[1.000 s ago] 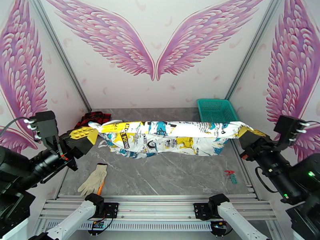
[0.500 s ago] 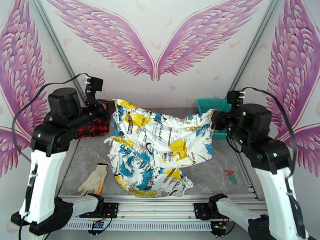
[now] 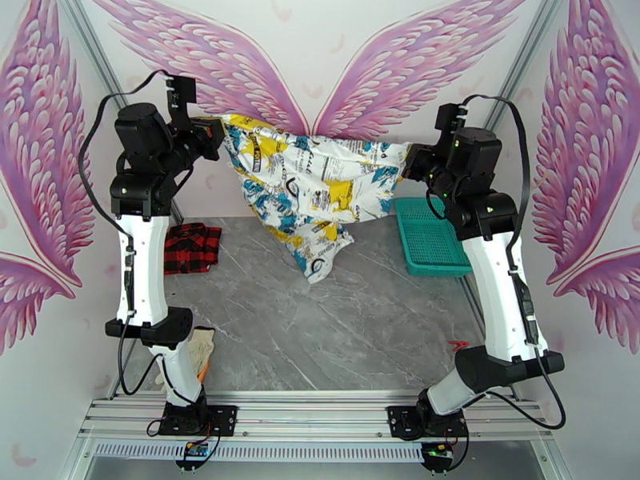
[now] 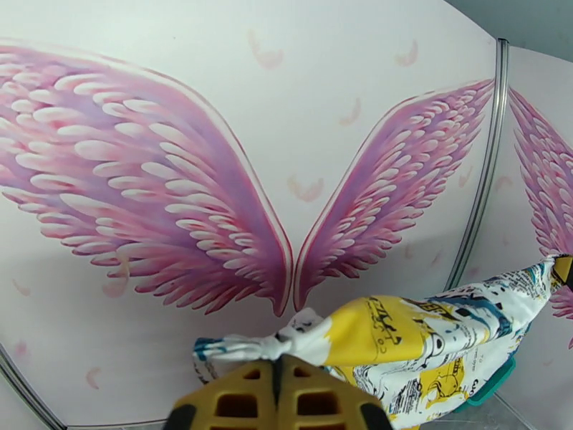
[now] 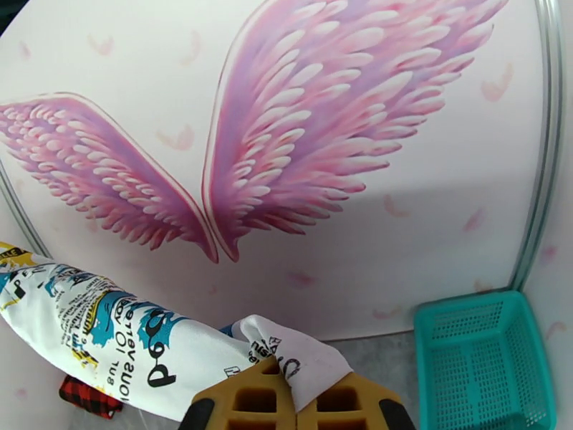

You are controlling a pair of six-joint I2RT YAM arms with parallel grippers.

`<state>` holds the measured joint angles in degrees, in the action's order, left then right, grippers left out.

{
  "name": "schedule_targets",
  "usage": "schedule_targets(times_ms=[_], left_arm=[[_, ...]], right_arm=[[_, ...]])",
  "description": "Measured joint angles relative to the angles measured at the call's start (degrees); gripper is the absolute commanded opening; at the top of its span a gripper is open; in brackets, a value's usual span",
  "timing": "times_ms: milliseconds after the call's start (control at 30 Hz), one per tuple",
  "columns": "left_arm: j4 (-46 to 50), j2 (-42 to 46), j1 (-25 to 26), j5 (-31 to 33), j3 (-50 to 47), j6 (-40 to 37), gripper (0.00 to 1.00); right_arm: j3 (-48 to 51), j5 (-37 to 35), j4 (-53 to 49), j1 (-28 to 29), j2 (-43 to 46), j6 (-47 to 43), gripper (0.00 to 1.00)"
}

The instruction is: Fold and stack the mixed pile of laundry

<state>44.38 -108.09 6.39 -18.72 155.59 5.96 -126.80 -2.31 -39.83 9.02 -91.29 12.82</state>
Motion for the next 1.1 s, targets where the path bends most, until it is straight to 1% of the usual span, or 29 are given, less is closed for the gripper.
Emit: schedule_targets(times_ms=[67, 167, 267, 367, 500, 533, 567, 600, 633, 667, 700, 767, 833, 867, 933, 967, 1033, 1100], left_arm=[[-0.85, 4.81, 0.02, -0.24, -7.52, -0.17, 0.00], [-3.50, 16.00, 0.28, -0.31, -27.17, 0.09, 0.00], [-7.72, 28.50, 0.39, 0.02, -51.12, 1.51, 0.00], [-10.56, 38.05, 0.44, 0.00, -71.87, 3.41, 0.00], [-12.26, 46.42, 1.70, 0.20, -96.50, 7.04, 0.00], [-12.09, 47.56, 2.34, 0.35, -101.02, 8.00, 0.01], [-12.13, 48.92, 3.28, 0.76, -105.92, 9.22, 0.16], [-11.80, 50.34, 4.20, 1.05, -110.38, 10.47, 0.34], [-11.34, 51.74, 5.18, 1.49, -113.92, 11.56, 0.43], [-10.97, 53.53, 5.88, 1.81, -117.37, 13.03, 0.52], [-10.58, 55.60, 6.19, 2.16, -120.32, 14.58, 0.60], [-9.90, 58.77, 6.91, 3.41, -123.27, 17.42, 0.67], [-9.46, 60.37, 7.63, 4.52, -123.45, 19.47, 0.68], [-9.29, 60.46, 7.82, 5.33, -122.88, 20.13, 0.68], [-9.20, 59.04, 7.85, 6.56, -120.83, 20.87, 0.66], [-9.42, 57.29, 7.85, 6.93, -119.12, 21.03, 0.65], [-10.29, 52.68, 7.74, 7.13, -115.62, 21.03, 0.60], [-12.81, 45.88, 7.76, 6.84, -111.69, 20.48, 0.55]], right_arm=[[2.10, 0.33, 1.20, -0.26, 2.03, 0.20, 0.00], [13.42, 0.61, 4.00, -0.39, 8.87, 1.01, 0.00], [31.98, 1.49, 7.98, -0.39, 18.32, 3.23, 0.00], [52.52, 3.21, 11.58, -0.37, 27.08, 5.90, 0.00], [74.42, 4.92, 11.58, -0.39, 32.85, 8.94, 0.00], [78.64, 5.16, 11.02, -0.39, 33.83, 9.81, 0.00], [83.12, 5.31, 10.58, -0.37, 35.34, 10.71, 0.09], [87.95, 5.38, 9.27, -0.37, 37.79, 11.72, 0.27], [91.19, 5.18, 7.91, -0.39, 40.28, 12.85, 0.43], [94.31, 4.74, 5.88, -0.39, 43.69, 13.88, 0.52], [96.65, 4.24, 4.11, -0.46, 47.34, 14.71, 0.56], [98.60, 3.91, 1.68, -0.46, 53.29, 16.06, 0.59], [98.33, 3.82, 1.40, -0.46, 56.50, 17.20, 0.59], [97.57, 3.82, 1.42, -0.46, 56.54, 17.27, 0.60], [95.19, 4.04, 1.60, -0.50, 53.48, 17.20, 0.59], [93.59, 4.50, 1.97, -0.50, 50.60, 17.16, 0.58], [90.88, 5.68, 3.39, -0.48, 45.09, 16.90, 0.58], [87.89, 6.97, 5.31, 0.00, 37.99, 16.28, 0.59]])
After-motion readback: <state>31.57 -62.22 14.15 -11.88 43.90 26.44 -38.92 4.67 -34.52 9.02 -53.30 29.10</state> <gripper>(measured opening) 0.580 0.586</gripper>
